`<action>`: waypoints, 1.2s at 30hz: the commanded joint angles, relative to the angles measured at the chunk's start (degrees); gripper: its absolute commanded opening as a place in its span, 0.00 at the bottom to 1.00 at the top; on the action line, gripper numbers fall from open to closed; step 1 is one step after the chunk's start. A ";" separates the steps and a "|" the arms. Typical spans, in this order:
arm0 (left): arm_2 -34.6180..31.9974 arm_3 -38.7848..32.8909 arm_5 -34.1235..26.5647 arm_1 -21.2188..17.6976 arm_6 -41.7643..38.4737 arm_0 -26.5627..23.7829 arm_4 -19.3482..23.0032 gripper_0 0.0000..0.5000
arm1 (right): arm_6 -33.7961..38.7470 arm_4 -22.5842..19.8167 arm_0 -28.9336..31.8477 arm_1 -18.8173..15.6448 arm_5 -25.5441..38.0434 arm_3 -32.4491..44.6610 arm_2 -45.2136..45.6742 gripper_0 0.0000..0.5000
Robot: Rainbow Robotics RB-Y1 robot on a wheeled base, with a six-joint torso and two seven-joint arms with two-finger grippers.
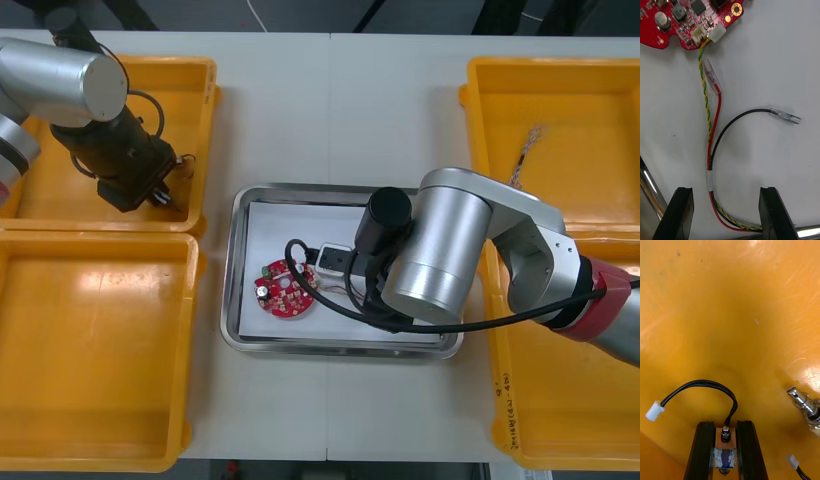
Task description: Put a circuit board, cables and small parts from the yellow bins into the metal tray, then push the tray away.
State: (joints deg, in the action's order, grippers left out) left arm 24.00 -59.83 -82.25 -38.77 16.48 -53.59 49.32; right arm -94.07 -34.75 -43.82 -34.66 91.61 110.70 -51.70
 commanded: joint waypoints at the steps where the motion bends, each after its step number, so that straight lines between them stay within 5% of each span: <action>1: -3.96 -1.69 0.16 -2.63 4.79 -2.75 0.25 0.00 | -0.67 -0.49 0.32 -0.14 1.64 4.61 4.68 1.00; 15: -10.03 -11.27 -9.68 -5.97 8.65 -2.75 -0.63 0.00 | -0.85 -3.04 -1.53 2.41 18.39 10.41 20.41 1.00; 22: -10.47 -21.99 -16.19 -5.88 8.65 -2.75 -1.15 0.00 | -0.32 -7.35 -4.52 3.64 18.39 10.41 30.61 1.00; 36: -10.38 -39.75 -26.21 -0.96 8.04 -2.75 -2.21 0.00 | 0.56 -12.80 -5.92 -1.81 18.39 6.37 47.13 1.00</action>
State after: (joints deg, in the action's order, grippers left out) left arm 15.34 -95.47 -106.56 -41.92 22.74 -53.63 48.55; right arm -94.08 -47.06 -46.65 -34.34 109.82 118.74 -9.71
